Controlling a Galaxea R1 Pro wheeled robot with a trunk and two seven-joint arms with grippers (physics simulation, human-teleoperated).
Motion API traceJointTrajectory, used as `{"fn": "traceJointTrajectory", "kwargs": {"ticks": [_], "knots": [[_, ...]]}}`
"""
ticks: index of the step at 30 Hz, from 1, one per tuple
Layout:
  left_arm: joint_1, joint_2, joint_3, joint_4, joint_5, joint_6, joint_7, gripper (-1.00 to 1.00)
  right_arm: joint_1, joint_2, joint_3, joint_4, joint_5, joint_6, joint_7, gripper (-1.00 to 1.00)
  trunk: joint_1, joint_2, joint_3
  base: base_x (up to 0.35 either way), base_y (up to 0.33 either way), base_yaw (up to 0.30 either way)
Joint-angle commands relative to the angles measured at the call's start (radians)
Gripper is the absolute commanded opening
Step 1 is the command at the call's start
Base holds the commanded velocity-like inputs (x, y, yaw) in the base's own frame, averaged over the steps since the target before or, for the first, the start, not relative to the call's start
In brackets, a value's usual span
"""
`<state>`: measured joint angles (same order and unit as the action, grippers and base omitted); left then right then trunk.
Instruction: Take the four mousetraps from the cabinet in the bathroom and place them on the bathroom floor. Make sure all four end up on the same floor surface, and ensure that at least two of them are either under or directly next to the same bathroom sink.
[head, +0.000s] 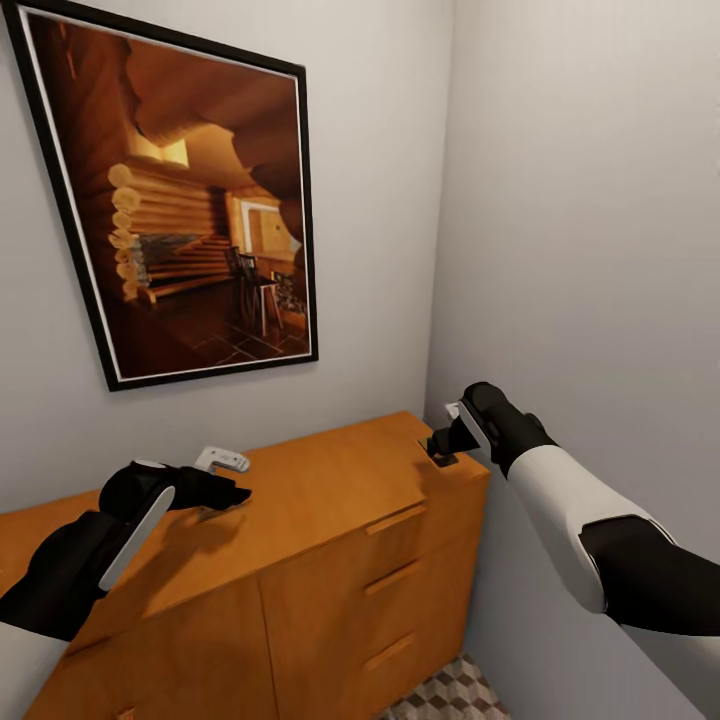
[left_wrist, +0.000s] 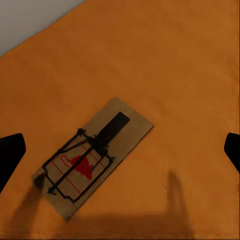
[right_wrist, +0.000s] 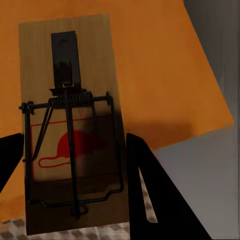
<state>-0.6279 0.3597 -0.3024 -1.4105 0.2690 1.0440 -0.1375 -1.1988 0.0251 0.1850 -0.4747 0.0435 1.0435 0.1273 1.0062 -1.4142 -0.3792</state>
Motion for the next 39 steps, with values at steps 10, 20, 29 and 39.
{"fn": "traceJointTrajectory", "kwargs": {"ticks": [10,20,29,39], "knots": [[-0.001,0.015,-0.003,-0.001,0.000,0.003,-0.007,1.00,-0.001,-0.001,0.004,-0.001,0.001,0.004,0.005,-1.00,0.000,-0.001,-0.001,-0.038,-0.008,0.000],[-0.002,0.062,-0.035,0.004,0.000,0.003,-0.083,1.00,-0.001,-0.001,0.004,0.001,0.000,0.004,0.003,-1.00,0.000,-0.001,-0.001,-0.001,0.000,0.000],[-0.020,0.079,-0.035,0.062,0.000,0.003,-0.117,1.00,-0.001,0.000,0.004,0.001,-0.001,0.004,0.003,-1.00,0.000,-0.001,-0.001,0.000,0.000,0.000],[-0.039,0.083,-0.033,0.067,-0.003,0.003,-0.119,1.00,-0.001,0.001,0.004,0.002,-0.002,0.004,0.001,-1.00,0.000,-0.001,-0.001,0.000,0.000,0.000]]}}
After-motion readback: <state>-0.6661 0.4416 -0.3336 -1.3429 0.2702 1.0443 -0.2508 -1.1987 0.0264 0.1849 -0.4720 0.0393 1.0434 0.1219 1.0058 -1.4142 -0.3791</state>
